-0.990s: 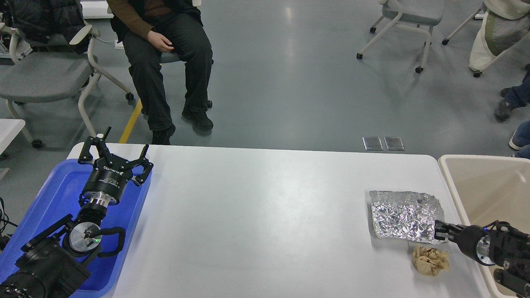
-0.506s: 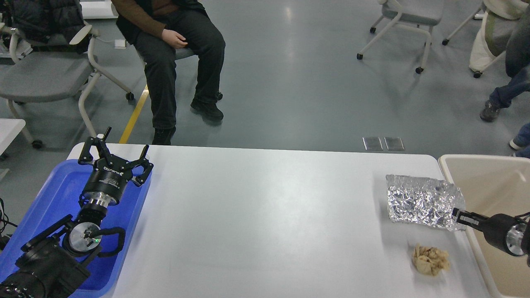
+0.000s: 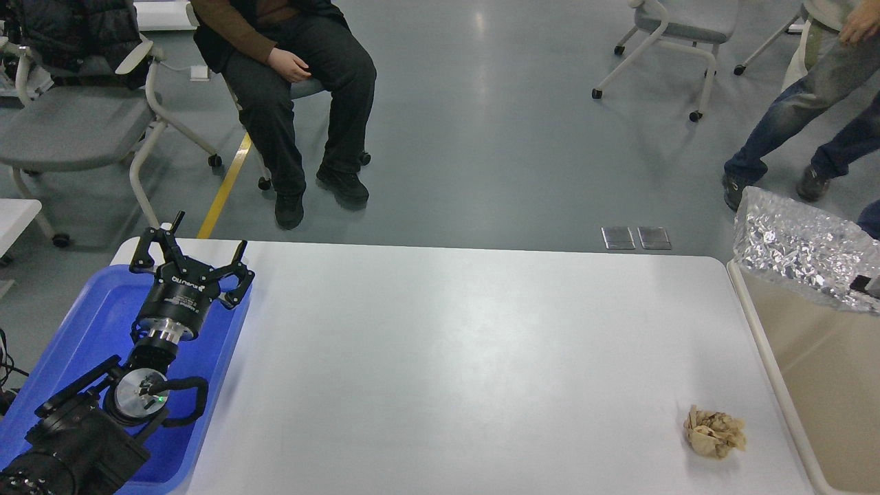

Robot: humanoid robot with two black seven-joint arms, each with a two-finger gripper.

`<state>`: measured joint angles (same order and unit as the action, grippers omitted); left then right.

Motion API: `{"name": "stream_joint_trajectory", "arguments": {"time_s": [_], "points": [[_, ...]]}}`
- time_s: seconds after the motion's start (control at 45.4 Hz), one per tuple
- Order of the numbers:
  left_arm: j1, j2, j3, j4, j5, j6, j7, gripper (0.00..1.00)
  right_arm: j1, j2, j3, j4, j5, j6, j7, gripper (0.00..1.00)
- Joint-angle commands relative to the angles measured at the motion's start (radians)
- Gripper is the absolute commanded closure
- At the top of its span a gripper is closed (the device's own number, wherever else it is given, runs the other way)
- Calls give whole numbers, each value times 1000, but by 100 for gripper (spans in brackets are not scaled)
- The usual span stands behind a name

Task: Tidy desktop
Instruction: 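Lift the foil wrapper with the right gripper and carry it over the bin, then release the foil wrapper from the right gripper into the beige bin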

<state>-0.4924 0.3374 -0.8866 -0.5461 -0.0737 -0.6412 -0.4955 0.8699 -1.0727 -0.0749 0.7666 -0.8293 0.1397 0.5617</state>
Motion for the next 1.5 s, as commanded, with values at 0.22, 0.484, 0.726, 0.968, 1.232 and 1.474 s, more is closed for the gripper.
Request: {"name": "stream_joint_trajectory", "arguments": {"time_s": [0.22,0.484,0.726,0.968,1.232,1.474], "points": [[0,0,0,0,0,0,0,0,14,65,181,-259,186,60,-210,100],[0,0,0,0,0,0,0,0,-75,253,181,-510,473,34,-348,100],[0,0,0,0,0,2,0,0,-167,395,187,-635,637,-52,-416,100],[0,0,0,0,0,2,-1,0,-212,487,187,-647,834,-137,-526,100],[0,0,0,0,0,2,0,0,-233,554,187,-647,921,-196,-580,100],[0,0,0,0,0,0,0,0,-265,576,187,-647,937,-207,-577,100]]}}
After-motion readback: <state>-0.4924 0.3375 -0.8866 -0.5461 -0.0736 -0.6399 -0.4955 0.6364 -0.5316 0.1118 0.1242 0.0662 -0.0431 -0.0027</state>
